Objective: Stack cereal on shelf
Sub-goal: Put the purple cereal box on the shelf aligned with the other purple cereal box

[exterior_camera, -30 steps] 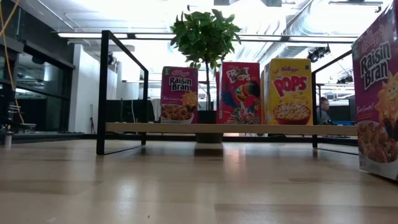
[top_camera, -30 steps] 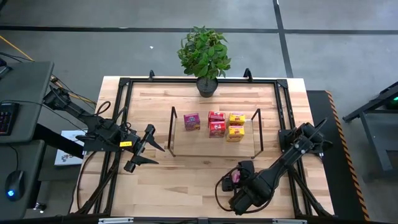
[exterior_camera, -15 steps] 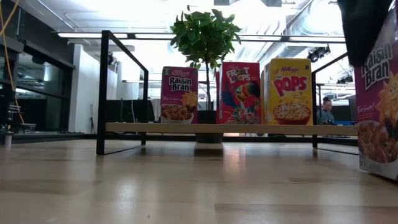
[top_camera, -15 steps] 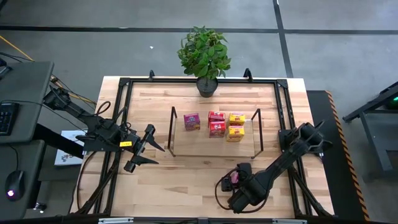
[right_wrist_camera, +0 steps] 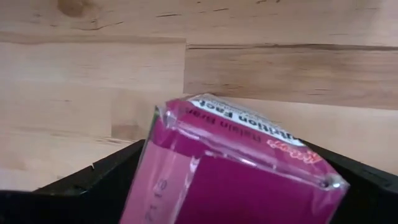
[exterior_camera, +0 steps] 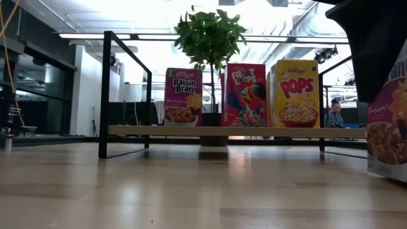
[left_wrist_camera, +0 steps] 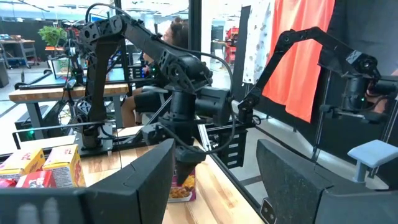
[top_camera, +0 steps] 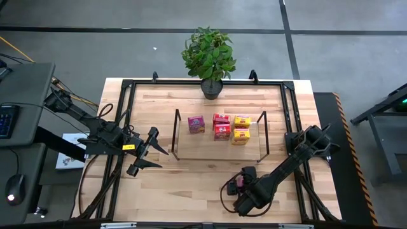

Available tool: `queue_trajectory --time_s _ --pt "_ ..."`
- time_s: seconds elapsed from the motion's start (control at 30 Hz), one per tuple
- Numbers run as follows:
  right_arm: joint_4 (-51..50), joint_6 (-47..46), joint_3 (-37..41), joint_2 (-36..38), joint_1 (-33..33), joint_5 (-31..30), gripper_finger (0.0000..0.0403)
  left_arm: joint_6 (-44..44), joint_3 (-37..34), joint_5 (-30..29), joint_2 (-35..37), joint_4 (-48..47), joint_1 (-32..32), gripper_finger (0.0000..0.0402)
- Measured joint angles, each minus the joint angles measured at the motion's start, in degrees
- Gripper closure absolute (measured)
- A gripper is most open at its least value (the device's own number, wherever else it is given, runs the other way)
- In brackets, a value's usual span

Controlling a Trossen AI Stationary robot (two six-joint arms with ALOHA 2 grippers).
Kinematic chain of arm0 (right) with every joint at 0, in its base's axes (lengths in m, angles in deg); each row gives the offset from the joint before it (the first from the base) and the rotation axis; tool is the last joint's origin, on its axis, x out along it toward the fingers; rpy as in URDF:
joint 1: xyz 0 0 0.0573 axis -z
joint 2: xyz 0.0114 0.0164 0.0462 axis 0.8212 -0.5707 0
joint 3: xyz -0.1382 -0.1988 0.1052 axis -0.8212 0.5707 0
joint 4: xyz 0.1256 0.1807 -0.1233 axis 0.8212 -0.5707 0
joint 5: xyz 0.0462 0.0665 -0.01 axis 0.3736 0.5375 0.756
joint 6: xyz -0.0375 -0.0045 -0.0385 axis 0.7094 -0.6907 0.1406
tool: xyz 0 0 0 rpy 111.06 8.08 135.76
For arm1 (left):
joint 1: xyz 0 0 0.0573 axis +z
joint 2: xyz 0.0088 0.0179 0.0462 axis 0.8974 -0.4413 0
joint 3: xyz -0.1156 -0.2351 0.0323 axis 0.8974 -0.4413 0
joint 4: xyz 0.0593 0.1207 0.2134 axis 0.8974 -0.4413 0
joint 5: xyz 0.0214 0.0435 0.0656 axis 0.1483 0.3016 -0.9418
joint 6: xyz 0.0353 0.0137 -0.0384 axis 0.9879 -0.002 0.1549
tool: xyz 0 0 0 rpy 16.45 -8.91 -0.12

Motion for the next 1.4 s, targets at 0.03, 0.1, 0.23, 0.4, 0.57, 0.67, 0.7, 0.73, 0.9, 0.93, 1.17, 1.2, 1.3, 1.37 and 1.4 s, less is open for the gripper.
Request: queue_trajectory --time_s 0.03,0.1,0.23,0.4,0.57,0.67,0.7,0.73,0.9,0.93,1.17,1.2,1.3,1.37,1.4 --pt "0.2 0.34 0.0 0.0 0.0 -0.02 0.0026 0.0 0.0 0.0 -0.01 0.0 0.0 0.0183" --pt "0.3 0.37 0.0 0.0 0.0 0.01 0.0033 0.0 0.0 0.02 -0.01 0.07 -0.01 0.0183" --pt "0.28 0.9 0.0 0.0 0.0 0.73 0.0064 0.0 0.0 0.0 0.01 0.24 0.01 0.0183" --pt "0.44 1.22 0.0 0.0 0.0 2.18 0.0115 0.0 0.0 0.0 0.0 0.22 0.0 0.0183" --pt "1.06 3.69 -0.3 0.15 0.02 4.62 0.0155 0.02 0.0 0.0 0.01 0.2 0.01 0.0183" --pt "0.72 6.47 -2.28 0.22 0.0 4.7 0.0174 0.02 0.0 0.0 0.0 0.2 0.0 0.0183" --pt "0.42 7.65 -3.09 0.22 0.0 4.67 0.0179 0.01 -0.01 0.0 0.0 0.2 0.0 0.0183" --pt "-0.27 8.93 -4.07 0.2 0.0 4.52 0.0185 0.0 0.0 0.0 -0.01 0.2 0.01 0.0183" --pt "-2.92 14.03 -8.84 0.22 0.0 2.95 0.0218 -0.01 0.0 0.0 -0.01 0.2 -0.01 0.0183" --pt "-3.23 14.58 -9.49 0.22 0.0 2.87 0.0225 -0.01 0.0 0.0 0.01 0.2 0.0 0.0183" --pt "-2.13 19.6 -10.19 0.22 1.26 1.52 0.0276 -0.09 0.0 0.0 0.01 0.2 0.01 0.0183" --pt "-1.39 21.32 -10.19 0.22 1.72 1.16 0.028 -0.07 -0.02 0.02 -0.01 0.2 0.01 0.0183" --pt "2.15 28.04 -10.19 0.22 3.35 0.19 0.0285 -0.04 0.0 0.01 0.01 0.2 -0.01 0.0183" --pt "5.35 33.27 -10.19 0.22 4.55 0.15 0.0286 -0.02 0.0 0.0 -0.01 0.2 0.0 0.0183" --pt "7.18 35.95 -10.19 0.22 5.19 0.17 0.0286 -0.02 0.0 0.0 0.0 0.2 0.01 0.0183"
